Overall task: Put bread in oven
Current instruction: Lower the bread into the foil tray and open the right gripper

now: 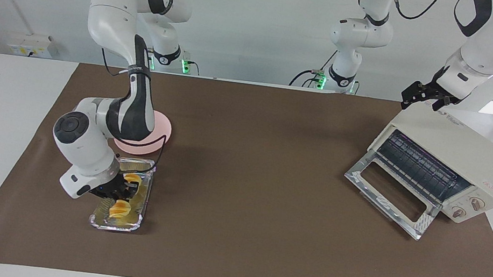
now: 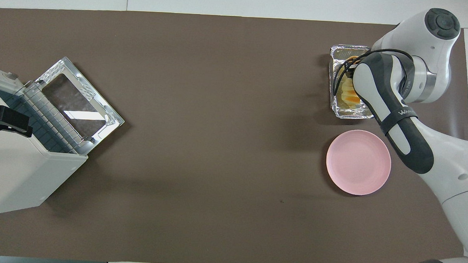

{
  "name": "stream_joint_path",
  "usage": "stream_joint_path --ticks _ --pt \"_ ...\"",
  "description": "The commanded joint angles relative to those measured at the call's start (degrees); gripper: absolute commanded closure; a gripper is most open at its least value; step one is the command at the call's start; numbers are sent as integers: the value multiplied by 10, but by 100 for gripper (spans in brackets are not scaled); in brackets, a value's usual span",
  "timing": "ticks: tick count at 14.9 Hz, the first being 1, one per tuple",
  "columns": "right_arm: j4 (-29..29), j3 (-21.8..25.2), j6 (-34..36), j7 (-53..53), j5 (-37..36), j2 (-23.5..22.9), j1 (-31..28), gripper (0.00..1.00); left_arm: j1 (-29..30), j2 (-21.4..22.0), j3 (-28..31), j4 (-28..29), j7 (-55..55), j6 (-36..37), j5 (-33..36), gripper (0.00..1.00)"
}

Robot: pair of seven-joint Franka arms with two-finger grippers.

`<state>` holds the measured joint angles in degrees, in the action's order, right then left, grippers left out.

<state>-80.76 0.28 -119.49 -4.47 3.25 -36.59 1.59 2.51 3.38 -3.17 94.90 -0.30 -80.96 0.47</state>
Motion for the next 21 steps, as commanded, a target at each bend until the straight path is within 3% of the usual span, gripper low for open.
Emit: stream_joint_path --ticks 1,9,12,17,18,19,20,21 --pt "10 -4 50 6 7 20 -5 0 -2 11 3 9 1 1 0 0" --pt "32 -2 102 -17 -10 22 -16 0 -2 11 3 9 1 2 0 0" --pt "12 -1 56 -61 -45 21 -32 0 -2 11 3 9 1 1 0 0" --pt "-104 1 -71 -99 -47 50 -40 2 -2 11 3 9 1 1 0 0" --pt "-106 1 -73 -101 -47 50 -40 10 -2 11 3 9 1 1 0 0" --pt "-106 1 -72 -101 -47 50 -40 32 -2 11 3 9 1 1 0 0" --pt "-105 1 -69 -101 -47 51 -39 74 -2 11 3 9 1 1 0 0" --pt "-105 1 -67 -101 -47 51 -39 100 -2 11 3 9 1 1 0 0"
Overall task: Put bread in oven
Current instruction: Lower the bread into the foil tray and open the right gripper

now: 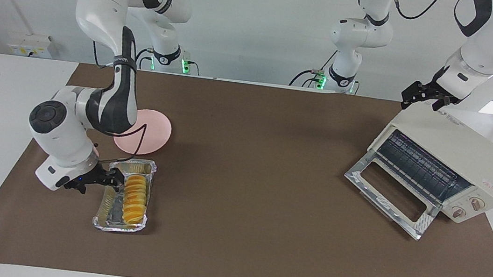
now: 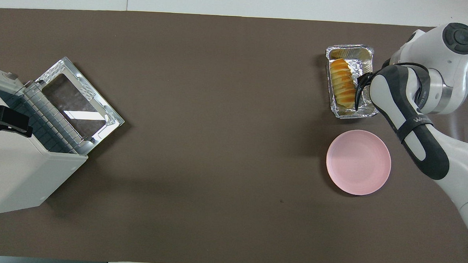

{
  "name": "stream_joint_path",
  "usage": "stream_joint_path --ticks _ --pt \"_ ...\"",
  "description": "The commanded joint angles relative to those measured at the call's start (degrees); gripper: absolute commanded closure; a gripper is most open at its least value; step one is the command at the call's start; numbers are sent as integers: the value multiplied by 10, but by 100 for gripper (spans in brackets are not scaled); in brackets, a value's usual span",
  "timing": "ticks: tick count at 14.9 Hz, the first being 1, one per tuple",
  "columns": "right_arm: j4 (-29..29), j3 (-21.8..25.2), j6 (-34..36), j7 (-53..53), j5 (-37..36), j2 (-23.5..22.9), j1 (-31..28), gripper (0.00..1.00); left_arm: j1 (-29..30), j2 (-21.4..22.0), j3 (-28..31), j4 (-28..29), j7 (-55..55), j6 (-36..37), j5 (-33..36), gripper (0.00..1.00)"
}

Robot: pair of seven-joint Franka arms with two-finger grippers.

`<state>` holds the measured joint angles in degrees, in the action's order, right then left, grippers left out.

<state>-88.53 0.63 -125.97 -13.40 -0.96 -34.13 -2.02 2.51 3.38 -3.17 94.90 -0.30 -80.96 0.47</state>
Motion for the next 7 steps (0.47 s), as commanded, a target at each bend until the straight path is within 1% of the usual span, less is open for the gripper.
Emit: stream_joint_path --ticks 1,7 --pt "-27 -3 -2 -9 -4 27 -2 100 -2 11 3 9 1 1 0 0" --pt "-26 -4 -1 -8 -4 27 1 100 -2 11 3 9 1 1 0 0"
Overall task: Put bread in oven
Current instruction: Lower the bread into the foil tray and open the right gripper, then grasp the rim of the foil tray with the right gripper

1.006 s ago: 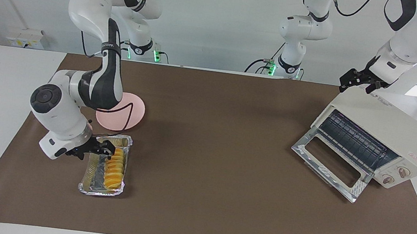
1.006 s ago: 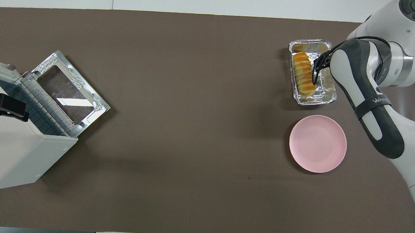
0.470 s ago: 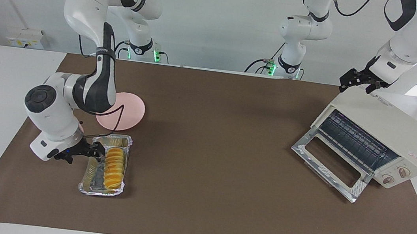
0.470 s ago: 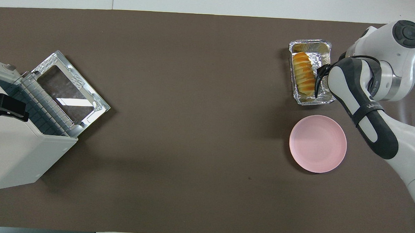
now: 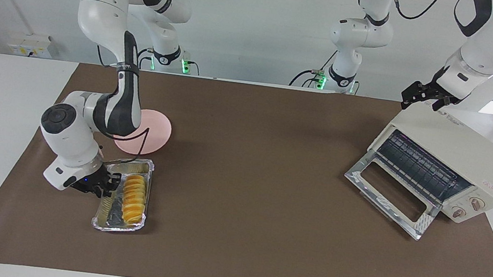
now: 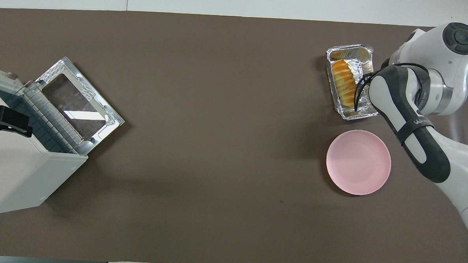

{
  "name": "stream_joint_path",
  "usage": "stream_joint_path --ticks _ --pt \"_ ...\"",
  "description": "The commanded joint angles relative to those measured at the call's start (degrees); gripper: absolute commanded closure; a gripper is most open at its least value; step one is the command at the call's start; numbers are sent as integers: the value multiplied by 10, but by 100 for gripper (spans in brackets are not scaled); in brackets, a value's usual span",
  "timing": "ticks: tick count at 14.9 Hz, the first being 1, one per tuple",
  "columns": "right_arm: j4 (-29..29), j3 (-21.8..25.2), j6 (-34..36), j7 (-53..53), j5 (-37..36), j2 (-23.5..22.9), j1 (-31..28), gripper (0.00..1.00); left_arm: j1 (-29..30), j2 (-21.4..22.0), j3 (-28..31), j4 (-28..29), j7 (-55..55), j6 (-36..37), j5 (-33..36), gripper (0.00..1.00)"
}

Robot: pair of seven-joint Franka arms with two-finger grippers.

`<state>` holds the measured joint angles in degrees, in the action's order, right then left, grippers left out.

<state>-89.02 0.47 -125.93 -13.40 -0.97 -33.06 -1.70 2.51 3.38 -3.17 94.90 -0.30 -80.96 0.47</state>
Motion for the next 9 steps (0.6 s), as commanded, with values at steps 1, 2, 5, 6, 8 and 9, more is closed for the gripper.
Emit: stream_joint_path --ticks 1,2,5,6,8,9 --pt "-19 -2 1 -9 -3 16 -2 100 -2 11 3 9 1 1 0 0" --pt "-17 -2 7 -10 -2 17 -3 100 -2 11 3 9 1 1 0 0" --pt "13 -6 59 -9 6 18 -3 100 -2 11 3 9 1 1 0 0" --pt "30 -6 91 -5 9 23 -1 100 -2 11 3 9 1 1 0 0" --pt "60 -11 137 -1 27 34 3 100 -2 11 3 9 1 1 0 0" --pt "71 -13 169 6 36 44 11 100 -2 11 3 9 1 1 0 0"
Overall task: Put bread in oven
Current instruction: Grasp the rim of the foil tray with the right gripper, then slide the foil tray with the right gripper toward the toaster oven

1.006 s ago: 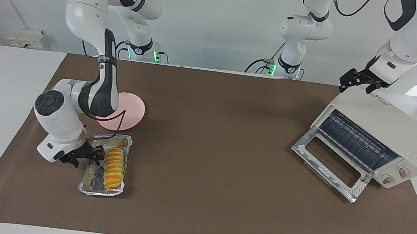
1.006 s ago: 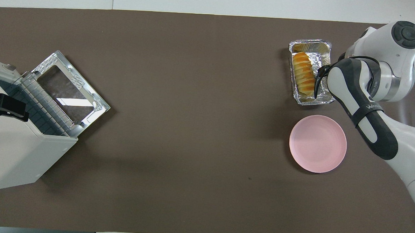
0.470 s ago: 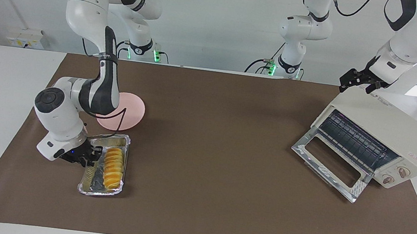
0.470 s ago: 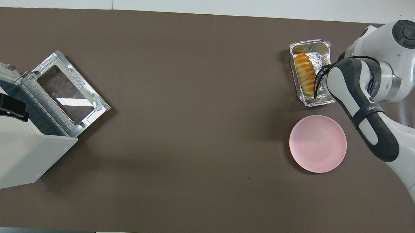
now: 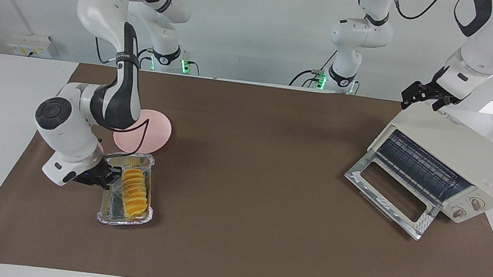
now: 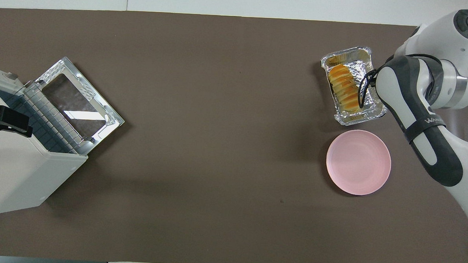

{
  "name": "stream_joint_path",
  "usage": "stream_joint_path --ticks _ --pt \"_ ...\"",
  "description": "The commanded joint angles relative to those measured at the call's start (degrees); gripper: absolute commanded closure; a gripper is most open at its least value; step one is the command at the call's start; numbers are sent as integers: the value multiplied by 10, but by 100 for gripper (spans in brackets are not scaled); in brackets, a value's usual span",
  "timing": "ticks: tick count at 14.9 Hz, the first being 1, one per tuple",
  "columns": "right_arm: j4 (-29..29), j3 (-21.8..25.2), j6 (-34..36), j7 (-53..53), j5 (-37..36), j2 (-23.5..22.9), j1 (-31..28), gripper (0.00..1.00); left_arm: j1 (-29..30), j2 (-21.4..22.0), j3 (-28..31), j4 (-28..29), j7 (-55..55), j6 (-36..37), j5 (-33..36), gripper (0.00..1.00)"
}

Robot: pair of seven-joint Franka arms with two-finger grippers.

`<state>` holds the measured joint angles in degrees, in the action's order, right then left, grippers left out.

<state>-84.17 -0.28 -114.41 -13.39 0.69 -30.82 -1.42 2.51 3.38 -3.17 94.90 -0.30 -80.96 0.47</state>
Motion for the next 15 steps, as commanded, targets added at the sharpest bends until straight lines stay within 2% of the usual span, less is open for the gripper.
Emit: stream_joint_path --ticks 1,3,5,7,9,11,15 --pt "37 -4 79 13 26 27 20 100 -2 11 3 9 1 1 0 0" --pt "60 -6 102 43 42 35 47 100 -2 11 3 9 1 1 0 0" --pt "64 -2 128 129 50 48 109 100 -2 11 3 9 1 1 0 0" --pt "81 -6 130 184 57 47 147 100 -2 11 3 9 1 1 0 0" --pt "80 -5 117 236 91 46 198 100 -2 11 3 9 1 1 0 0" --pt "73 -5 101 299 96 44 233 100 -2 11 3 9 1 1 0 0" --pt "13 -6 34 334 98 40 285 100 -2 11 3 9 1 1 0 0"
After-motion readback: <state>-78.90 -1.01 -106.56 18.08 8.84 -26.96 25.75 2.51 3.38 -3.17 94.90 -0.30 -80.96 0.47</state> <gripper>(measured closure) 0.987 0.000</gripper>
